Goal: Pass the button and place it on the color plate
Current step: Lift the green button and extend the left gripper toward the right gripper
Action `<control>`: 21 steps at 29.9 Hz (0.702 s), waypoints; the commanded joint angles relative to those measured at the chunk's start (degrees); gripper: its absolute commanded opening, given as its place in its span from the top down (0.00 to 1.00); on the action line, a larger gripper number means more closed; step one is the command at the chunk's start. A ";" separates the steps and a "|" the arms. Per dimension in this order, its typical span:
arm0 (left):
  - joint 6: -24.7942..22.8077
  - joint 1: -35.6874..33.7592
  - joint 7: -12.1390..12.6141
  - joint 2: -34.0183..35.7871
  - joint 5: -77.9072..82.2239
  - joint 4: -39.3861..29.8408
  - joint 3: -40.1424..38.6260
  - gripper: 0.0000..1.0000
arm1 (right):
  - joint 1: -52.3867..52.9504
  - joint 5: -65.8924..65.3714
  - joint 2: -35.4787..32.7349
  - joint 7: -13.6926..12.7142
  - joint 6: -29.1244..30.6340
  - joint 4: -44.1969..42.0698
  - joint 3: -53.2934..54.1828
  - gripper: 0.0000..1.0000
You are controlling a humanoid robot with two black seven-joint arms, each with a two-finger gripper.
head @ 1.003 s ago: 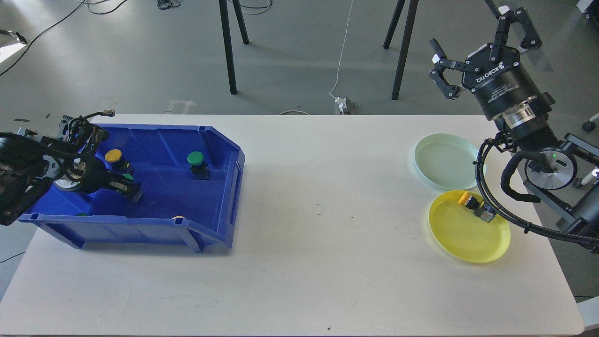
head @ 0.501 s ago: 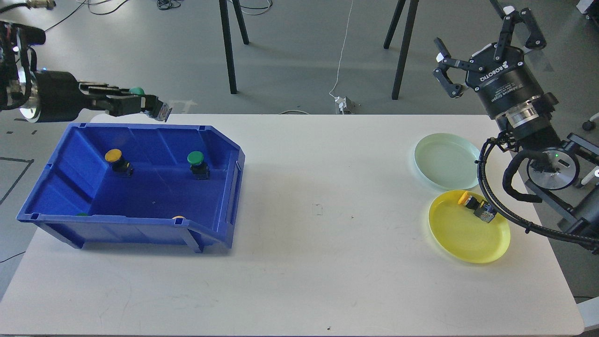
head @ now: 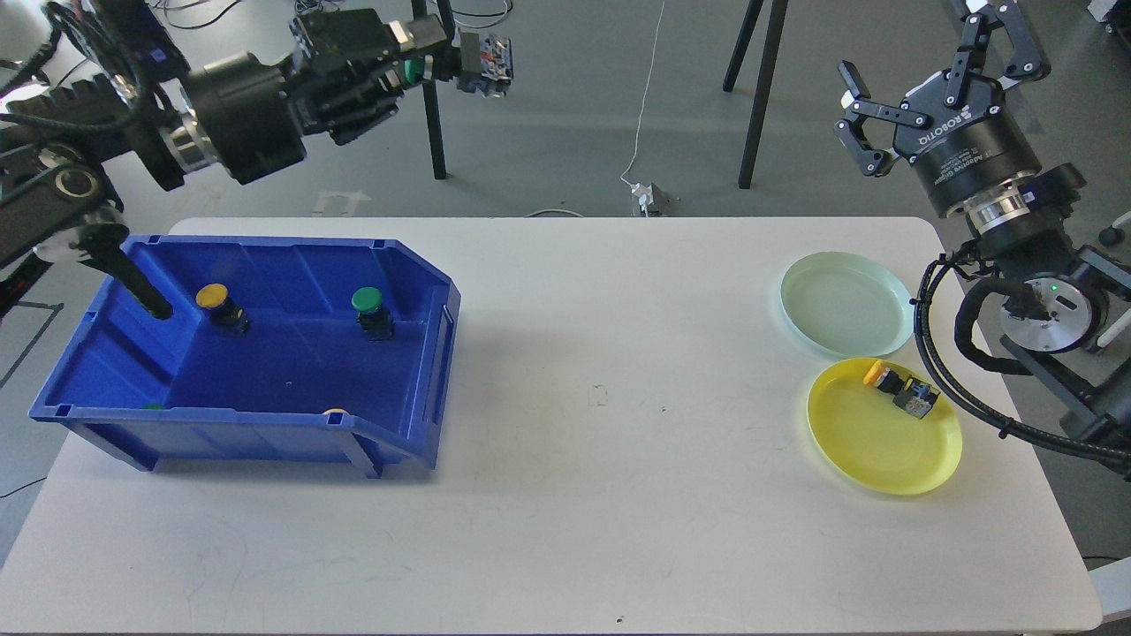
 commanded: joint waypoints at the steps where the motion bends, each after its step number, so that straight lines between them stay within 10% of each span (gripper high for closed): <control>1: 0.01 3.93 -0.02 -6.72 -0.25 5.87 -0.20 0.87 | -2.29 -5.60 1.46 0.00 -0.83 2.20 -1.20 0.01; 21: 0.01 4.02 -0.02 -7.79 -2.44 7.21 -0.73 0.87 | 7.90 -13.44 24.48 0.00 -8.04 -5.78 -14.21 0.05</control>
